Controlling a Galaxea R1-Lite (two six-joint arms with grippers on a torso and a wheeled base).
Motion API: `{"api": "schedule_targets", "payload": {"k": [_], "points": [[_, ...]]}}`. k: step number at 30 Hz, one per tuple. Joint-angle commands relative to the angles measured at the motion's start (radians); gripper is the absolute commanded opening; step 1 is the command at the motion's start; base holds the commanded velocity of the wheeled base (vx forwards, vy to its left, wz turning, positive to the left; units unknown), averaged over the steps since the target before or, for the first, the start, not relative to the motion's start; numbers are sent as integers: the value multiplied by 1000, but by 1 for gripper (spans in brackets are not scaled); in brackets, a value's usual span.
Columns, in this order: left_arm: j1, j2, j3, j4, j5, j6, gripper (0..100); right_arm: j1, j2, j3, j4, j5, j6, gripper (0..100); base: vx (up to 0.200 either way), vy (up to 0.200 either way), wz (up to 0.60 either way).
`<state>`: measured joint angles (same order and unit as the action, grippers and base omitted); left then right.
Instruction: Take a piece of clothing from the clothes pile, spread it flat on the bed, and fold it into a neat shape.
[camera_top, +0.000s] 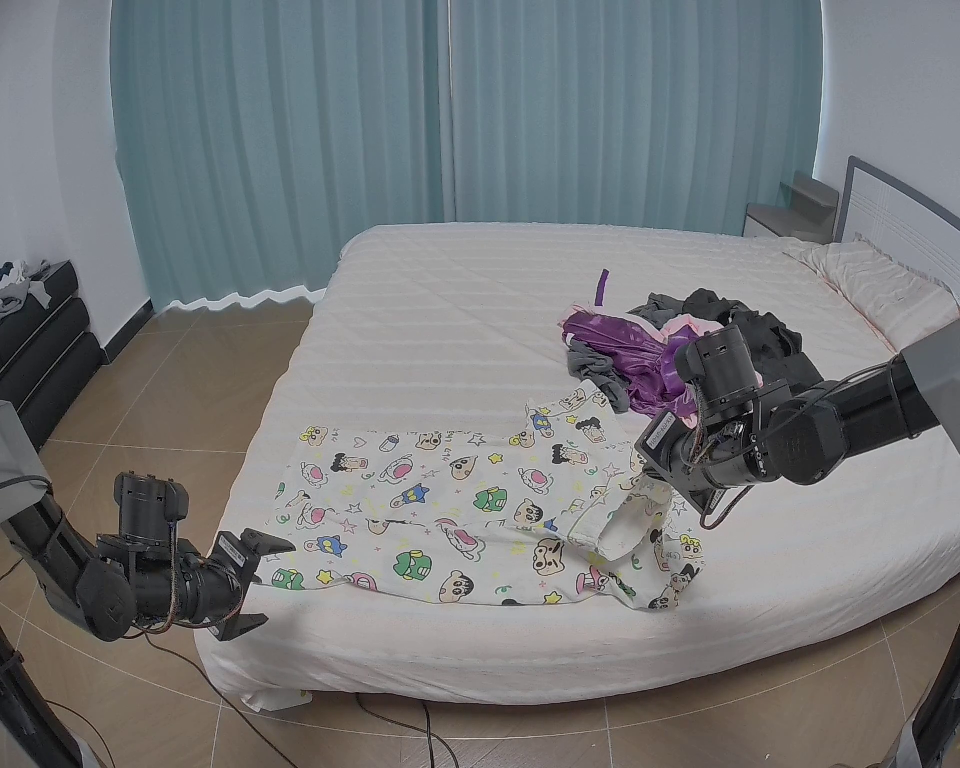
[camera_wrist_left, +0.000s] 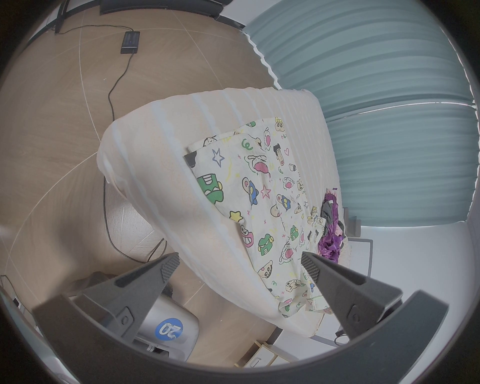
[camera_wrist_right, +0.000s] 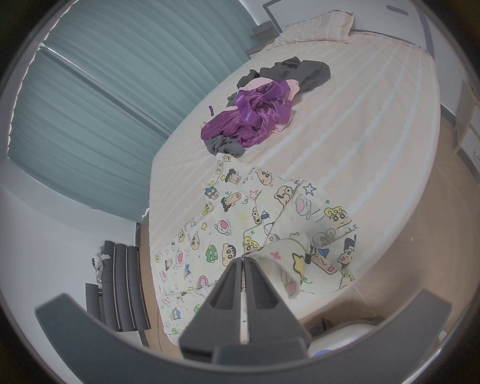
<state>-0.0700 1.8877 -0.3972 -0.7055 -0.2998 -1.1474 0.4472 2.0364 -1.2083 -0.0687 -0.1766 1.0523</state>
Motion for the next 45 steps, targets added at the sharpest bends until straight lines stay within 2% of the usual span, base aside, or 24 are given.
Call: {"api": "schedule_targets", "payload": {"k": [1,10,24,25,32,36,41,43,44,45], "points": [[-1,24,1,-20,10,0,100,31,-7,1,49,-1,2,0,0,0,0],[-2,54,29,-101,30,2,100,96,-62,118,75,-1,-2,0,0,0,0],[-2,56,29,-101,30,2,100,116,-84,211,70,2,8,0,0,0,0],[-2,56,29,-101,30,2,100,117,-87,220,70,5,8,100,0,0,0],[-2,62,29,-101,30,2,100,134,-131,311,75,23,-28,100,0,0,0],[-2,60,29,-101,30,2,100,108,-133,337,70,25,-71,100,0,0,0],[-2,60,31,-101,30,2,100,13,-90,352,30,49,-212,100,0,0,0],[-2,60,32,-101,31,2,100,-13,-67,375,-43,80,-293,100,0,0,0],[-2,60,32,-101,30,2,100,-16,-62,380,-54,85,-304,100,0,0,0],[-2,60,32,-101,31,2,100,-30,-38,404,-120,108,-364,100,0,0,0]]}}
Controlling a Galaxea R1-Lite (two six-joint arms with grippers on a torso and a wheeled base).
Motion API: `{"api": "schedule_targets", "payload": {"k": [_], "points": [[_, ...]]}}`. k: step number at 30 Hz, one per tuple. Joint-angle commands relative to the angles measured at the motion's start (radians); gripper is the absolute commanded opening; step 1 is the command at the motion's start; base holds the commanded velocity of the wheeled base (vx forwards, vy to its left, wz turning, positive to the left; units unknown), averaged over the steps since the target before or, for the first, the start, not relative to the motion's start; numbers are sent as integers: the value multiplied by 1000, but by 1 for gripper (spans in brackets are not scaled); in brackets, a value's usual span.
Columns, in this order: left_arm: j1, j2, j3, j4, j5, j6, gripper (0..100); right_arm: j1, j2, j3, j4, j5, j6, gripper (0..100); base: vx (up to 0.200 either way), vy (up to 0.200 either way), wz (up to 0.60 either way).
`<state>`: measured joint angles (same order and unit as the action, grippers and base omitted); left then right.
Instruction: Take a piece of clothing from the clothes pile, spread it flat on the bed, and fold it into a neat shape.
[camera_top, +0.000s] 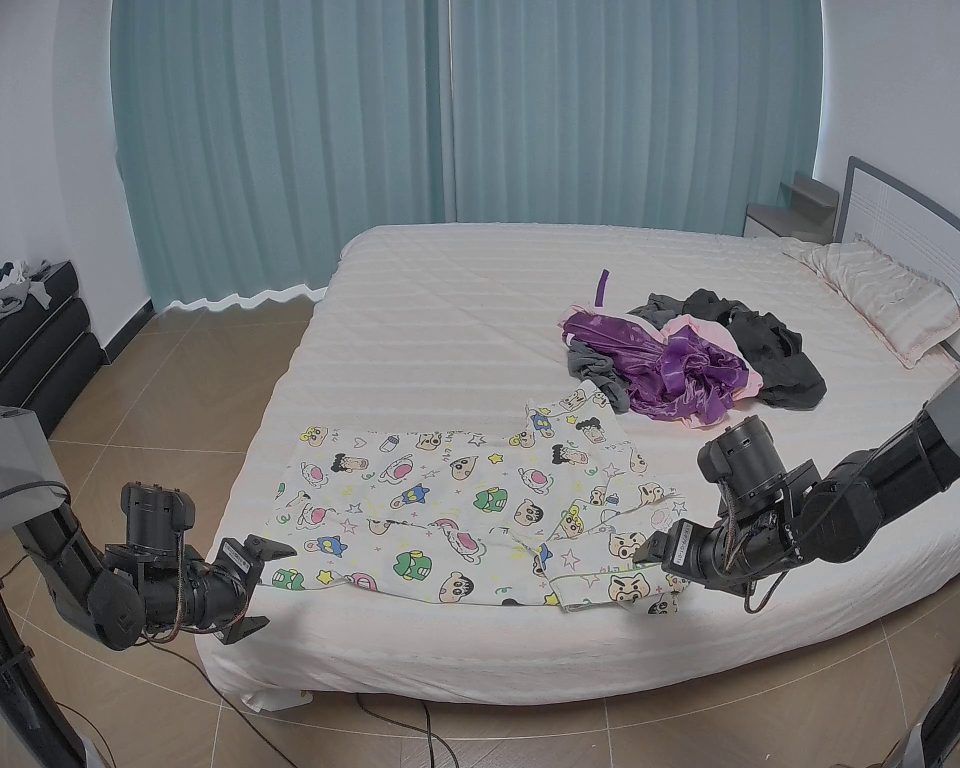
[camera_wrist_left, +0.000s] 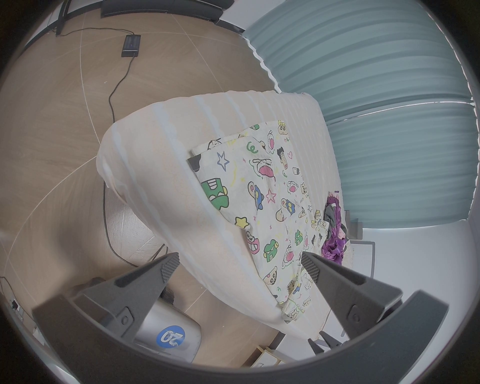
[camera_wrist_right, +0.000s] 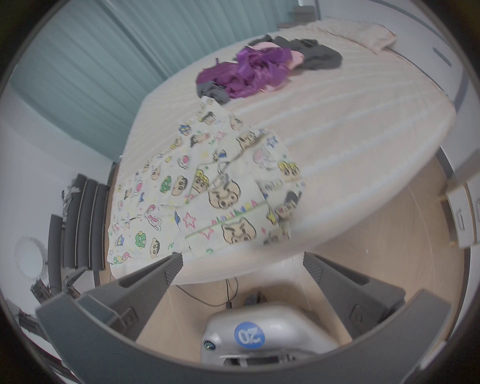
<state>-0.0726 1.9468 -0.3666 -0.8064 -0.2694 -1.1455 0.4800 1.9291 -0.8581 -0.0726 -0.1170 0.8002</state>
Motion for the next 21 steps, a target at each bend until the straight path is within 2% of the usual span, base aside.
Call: {"api": "schedule_targets", "payload": {"k": [1,5,9,10,11,12,17,21], "points": [[0,1,2,0,1,0,100,-73,93,67,-164,60,-157,100,0,0,0],[0,1,2,0,1,0,100,-106,198,110,-349,115,-282,100,0,0,0],[0,3,2,0,1,0,100,-152,280,134,-492,221,-357,100,0,0,0],[0,1,2,0,1,0,100,-153,281,136,-497,226,-360,100,0,0,0],[0,3,2,0,1,0,100,-185,309,143,-546,289,-397,100,0,0,0],[0,3,2,0,1,0,100,-204,321,143,-566,315,-417,100,0,0,0],[-6,3,3,0,1,0,100,-262,366,136,-639,405,-463,100,0,0,0],[-6,3,6,0,1,0,100,-285,379,134,-701,436,-461,100,0,0,0]]}}
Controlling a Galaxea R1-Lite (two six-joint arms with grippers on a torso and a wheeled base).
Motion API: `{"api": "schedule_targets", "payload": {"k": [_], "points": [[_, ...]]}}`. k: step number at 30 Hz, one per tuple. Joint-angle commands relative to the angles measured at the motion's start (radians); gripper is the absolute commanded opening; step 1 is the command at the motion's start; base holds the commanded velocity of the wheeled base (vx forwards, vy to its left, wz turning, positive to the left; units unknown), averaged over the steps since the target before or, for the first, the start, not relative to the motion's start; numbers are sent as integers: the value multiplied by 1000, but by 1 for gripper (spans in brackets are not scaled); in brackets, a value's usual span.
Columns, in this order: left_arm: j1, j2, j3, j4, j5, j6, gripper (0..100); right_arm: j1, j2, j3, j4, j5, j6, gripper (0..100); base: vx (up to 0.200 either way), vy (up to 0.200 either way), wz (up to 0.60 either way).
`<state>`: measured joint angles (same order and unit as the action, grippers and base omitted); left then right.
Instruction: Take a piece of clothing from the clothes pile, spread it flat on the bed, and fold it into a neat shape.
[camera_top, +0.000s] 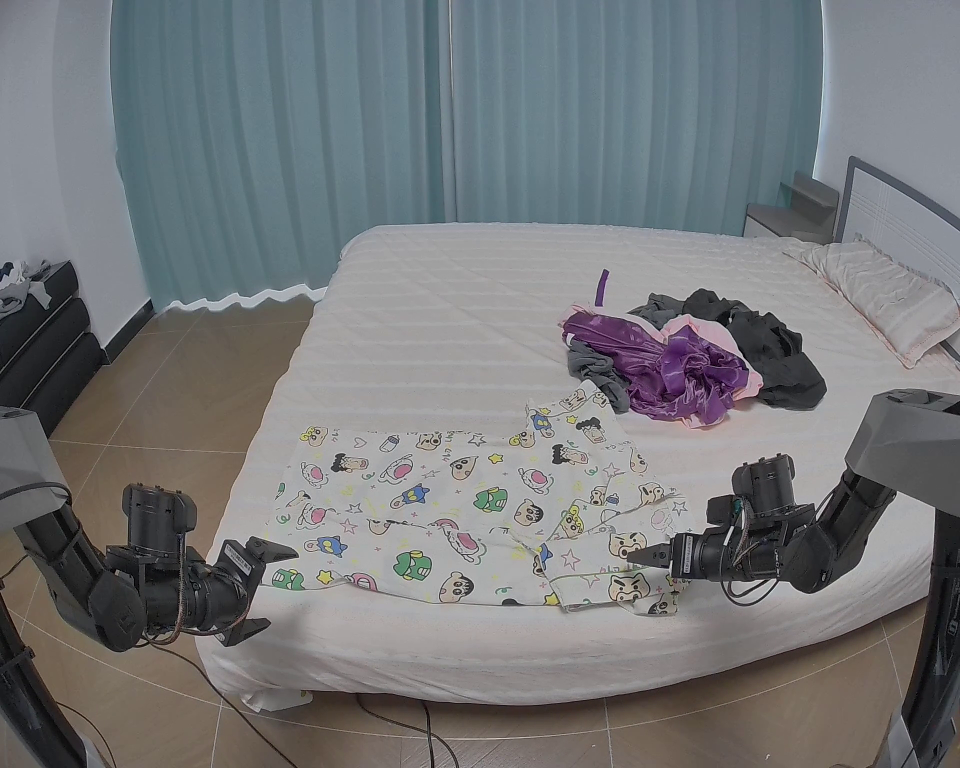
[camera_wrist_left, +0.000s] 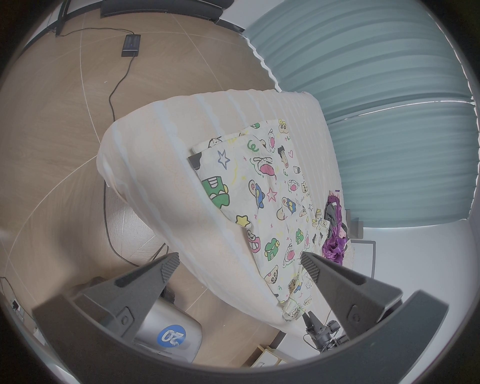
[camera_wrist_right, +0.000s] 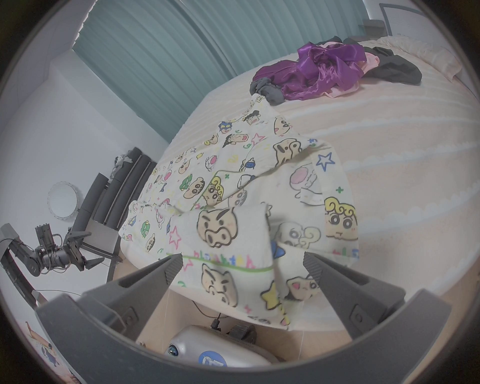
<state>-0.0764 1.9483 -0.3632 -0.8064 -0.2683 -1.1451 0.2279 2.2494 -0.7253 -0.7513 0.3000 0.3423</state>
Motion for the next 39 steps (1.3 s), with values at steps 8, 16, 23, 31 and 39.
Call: {"api": "schedule_targets", "payload": {"k": [8,16,23,31,39], "points": [[-3,1,3,0,0,-1,100,-28,127,-20,-168,103,6,100,0,0,0],[-3,1,3,0,0,-1,100,7,179,-49,-221,111,10,100,0,0,0],[-3,1,3,0,0,-1,100,22,180,-65,-223,110,53,0,0,0,0],[-3,1,3,0,0,-1,100,5,174,-62,-309,100,112,0,0,0,0],[-3,1,3,0,0,1,100,-7,156,-89,-326,97,130,0,0,0,0]]}}
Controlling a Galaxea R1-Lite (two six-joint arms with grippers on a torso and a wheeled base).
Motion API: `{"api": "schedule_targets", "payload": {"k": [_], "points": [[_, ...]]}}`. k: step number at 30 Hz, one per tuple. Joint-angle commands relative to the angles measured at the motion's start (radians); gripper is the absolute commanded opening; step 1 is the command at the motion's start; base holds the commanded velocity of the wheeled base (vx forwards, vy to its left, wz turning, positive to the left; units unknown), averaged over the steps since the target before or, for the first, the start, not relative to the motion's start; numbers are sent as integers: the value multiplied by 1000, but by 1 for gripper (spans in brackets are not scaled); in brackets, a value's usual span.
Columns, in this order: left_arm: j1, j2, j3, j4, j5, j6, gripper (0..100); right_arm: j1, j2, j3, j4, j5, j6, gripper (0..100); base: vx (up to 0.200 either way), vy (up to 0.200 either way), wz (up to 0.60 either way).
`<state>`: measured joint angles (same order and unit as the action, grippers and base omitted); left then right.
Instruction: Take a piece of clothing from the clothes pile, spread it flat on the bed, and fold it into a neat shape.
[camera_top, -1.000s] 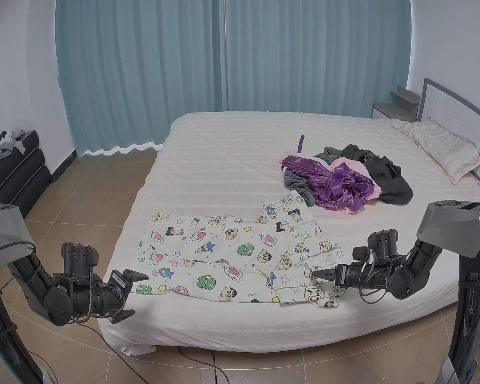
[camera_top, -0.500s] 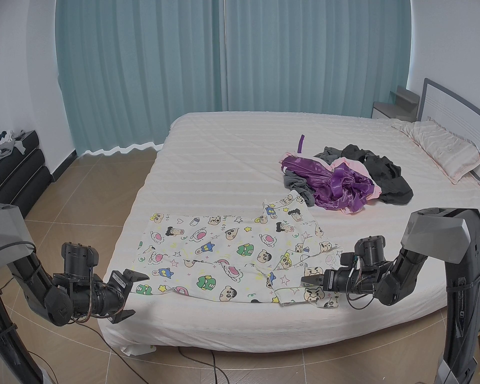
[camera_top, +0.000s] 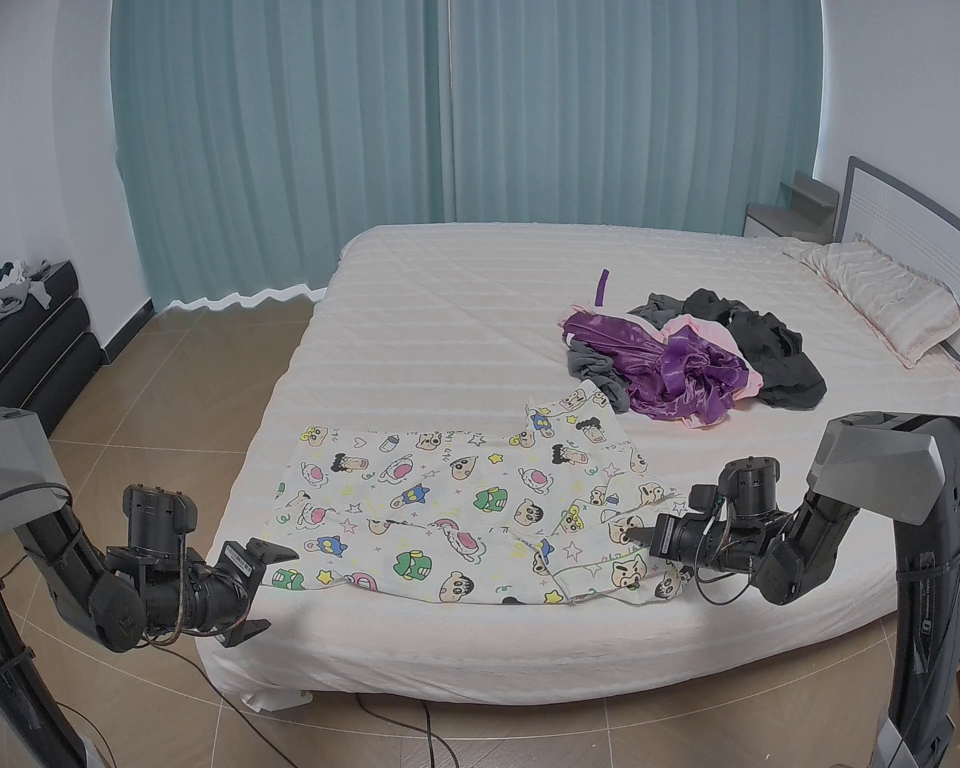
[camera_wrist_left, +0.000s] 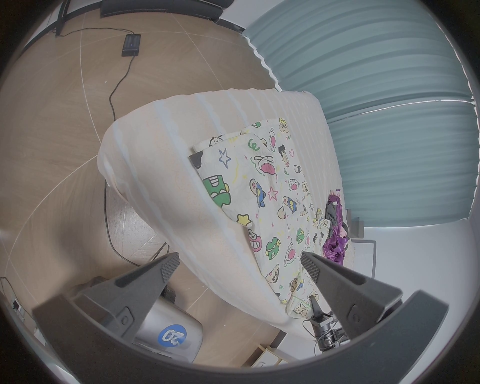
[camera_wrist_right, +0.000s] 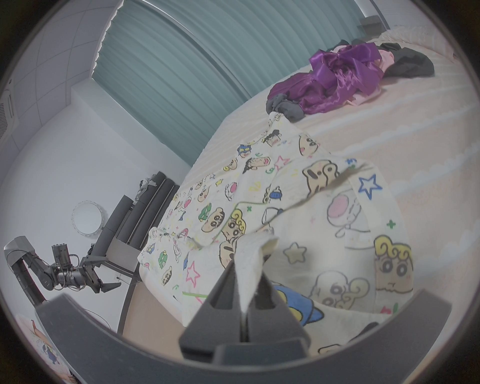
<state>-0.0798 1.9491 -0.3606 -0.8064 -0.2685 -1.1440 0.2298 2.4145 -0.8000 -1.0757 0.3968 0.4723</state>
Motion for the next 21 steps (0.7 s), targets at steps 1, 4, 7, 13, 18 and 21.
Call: {"api": "schedule_targets", "payload": {"k": [1,4,7,13,18,21], "points": [[0,1,0,0,0,0,100,-10,-9,-22,3,-1,0,0,0,0,0],[0,2,0,-2,0,0,100,-13,-8,-34,7,-10,0,0,0,0,0],[0,2,0,0,0,0,100,-20,-5,-56,11,-26,0,0,0,0,0],[0,2,0,0,0,0,100,-18,5,-79,36,-38,-3,0,0,0,0],[0,5,-1,-2,2,0,100,-20,25,-120,46,-42,-1,0,0,0,0],[0,5,-1,-2,2,0,100,-20,23,-130,56,-53,-1,0,0,0,0]]}}
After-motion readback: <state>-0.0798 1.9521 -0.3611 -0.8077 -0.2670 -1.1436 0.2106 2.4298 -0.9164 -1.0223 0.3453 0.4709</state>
